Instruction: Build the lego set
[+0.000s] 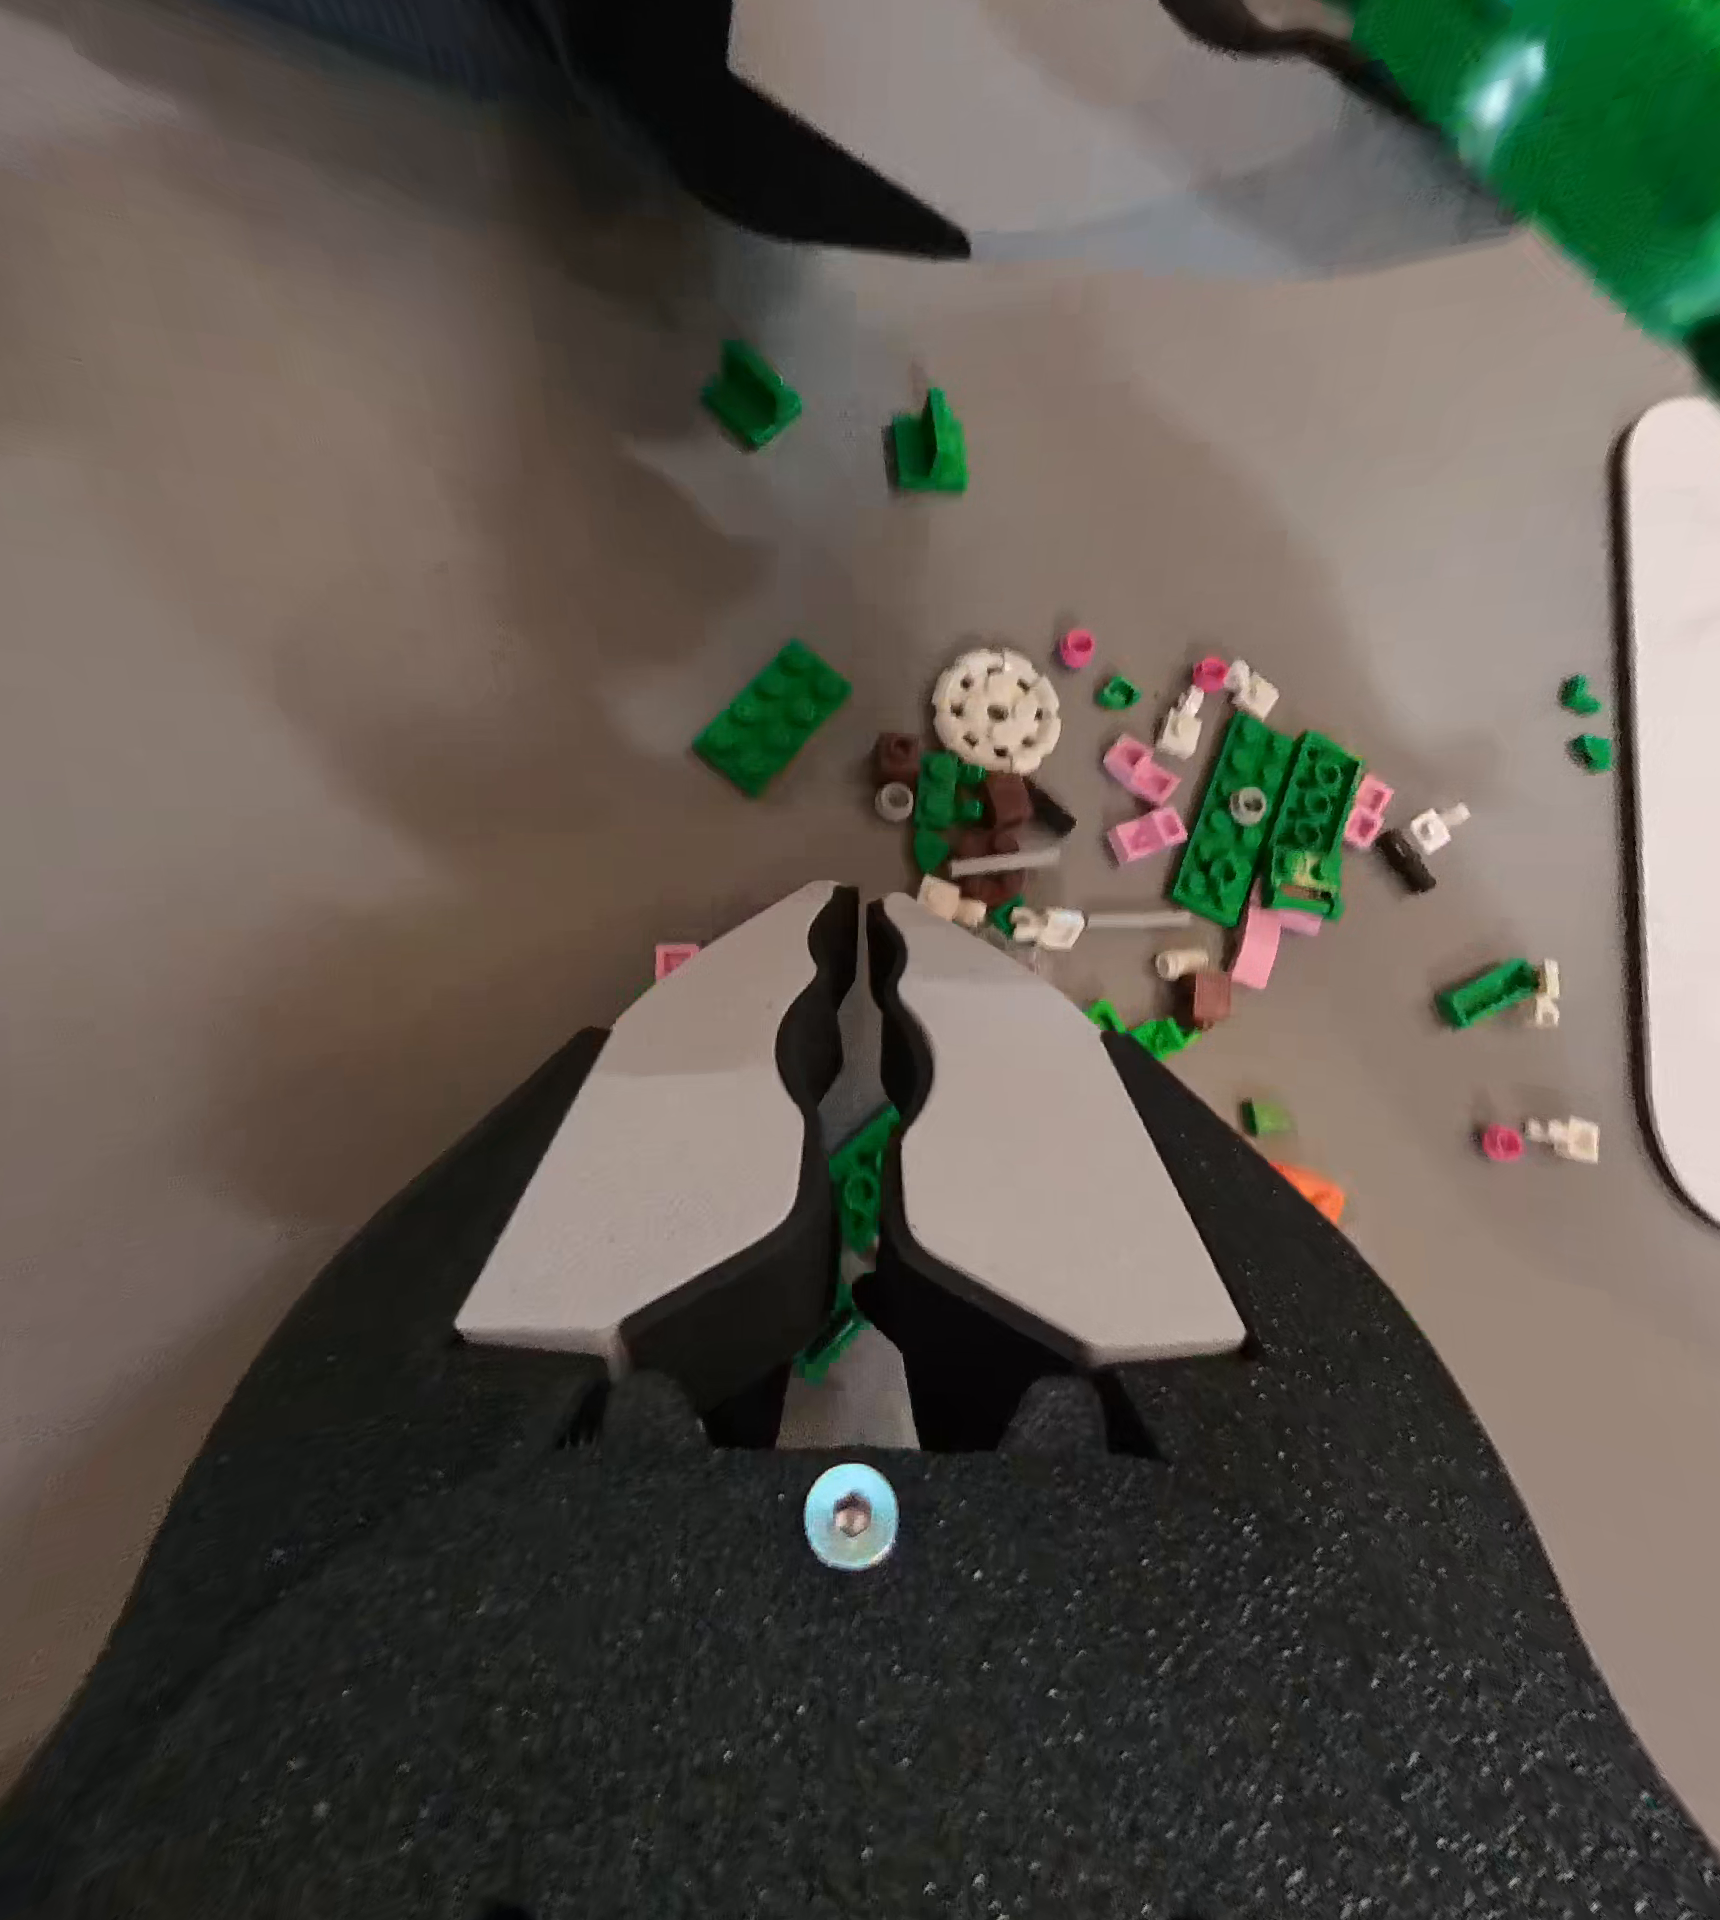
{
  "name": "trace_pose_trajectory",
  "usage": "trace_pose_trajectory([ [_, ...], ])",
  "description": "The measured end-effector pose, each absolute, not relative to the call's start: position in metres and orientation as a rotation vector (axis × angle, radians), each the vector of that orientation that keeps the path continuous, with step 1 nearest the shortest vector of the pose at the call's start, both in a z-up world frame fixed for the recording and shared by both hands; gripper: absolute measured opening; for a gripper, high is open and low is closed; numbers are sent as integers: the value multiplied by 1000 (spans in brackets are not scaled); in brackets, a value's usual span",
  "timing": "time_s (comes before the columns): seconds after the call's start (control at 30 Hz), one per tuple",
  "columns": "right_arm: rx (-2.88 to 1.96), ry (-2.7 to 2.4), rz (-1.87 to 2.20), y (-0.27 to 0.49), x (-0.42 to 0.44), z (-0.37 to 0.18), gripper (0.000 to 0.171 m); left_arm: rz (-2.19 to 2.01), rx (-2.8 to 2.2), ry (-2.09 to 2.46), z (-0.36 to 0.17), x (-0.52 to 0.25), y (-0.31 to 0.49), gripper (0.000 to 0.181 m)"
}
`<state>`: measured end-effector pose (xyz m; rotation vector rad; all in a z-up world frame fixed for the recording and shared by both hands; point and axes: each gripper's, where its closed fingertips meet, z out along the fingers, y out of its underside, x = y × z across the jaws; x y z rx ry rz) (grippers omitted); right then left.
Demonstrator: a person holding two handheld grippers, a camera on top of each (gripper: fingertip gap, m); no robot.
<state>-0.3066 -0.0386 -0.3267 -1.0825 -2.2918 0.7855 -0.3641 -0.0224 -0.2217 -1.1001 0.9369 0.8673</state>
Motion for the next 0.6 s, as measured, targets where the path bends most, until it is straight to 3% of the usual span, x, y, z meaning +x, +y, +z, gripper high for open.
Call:
trace_pose_trajectory([
  [0.6,-1059,-2350,644,-45,-335,-342,6,847,-1119,947,-223,-365,-19,11],
])
